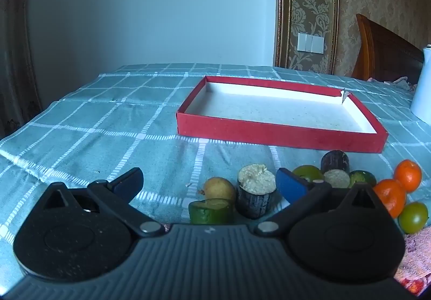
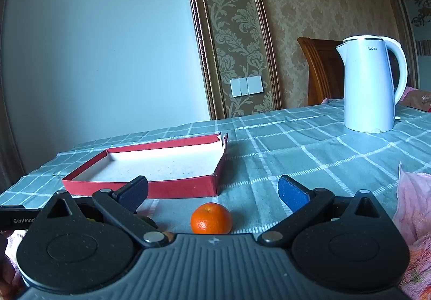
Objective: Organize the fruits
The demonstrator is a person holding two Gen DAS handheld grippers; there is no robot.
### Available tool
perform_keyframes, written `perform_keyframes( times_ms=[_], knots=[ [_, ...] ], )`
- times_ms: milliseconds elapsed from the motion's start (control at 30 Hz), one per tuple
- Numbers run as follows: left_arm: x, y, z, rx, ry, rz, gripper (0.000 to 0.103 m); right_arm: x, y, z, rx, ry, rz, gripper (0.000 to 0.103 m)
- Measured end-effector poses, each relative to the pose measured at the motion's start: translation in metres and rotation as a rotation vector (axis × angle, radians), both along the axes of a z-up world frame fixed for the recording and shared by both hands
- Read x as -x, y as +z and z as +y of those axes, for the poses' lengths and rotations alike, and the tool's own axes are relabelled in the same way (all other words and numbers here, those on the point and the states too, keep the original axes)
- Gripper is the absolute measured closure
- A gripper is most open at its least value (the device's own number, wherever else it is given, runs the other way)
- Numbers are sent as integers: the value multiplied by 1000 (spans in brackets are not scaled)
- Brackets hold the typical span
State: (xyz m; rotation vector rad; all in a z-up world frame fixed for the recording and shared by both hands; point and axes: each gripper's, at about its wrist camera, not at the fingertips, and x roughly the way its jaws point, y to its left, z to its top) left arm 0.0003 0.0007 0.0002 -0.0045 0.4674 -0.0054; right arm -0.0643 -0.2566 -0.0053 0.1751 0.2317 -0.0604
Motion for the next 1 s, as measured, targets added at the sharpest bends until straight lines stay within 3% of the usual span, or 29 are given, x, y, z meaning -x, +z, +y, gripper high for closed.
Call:
perform_keyframes(
  times_ms=[333, 767, 1000],
  knots=[
    [5, 0, -2, -6, 4, -38, 0, 3, 1, 5, 32, 9, -19, 0],
    [1, -1, 2, 10, 29, -24, 0, 5, 3, 10, 77, 36, -30, 0],
    [4, 0, 0, 3, 15, -41, 0, -14, 0, 9, 63, 23, 88, 0]
  ],
)
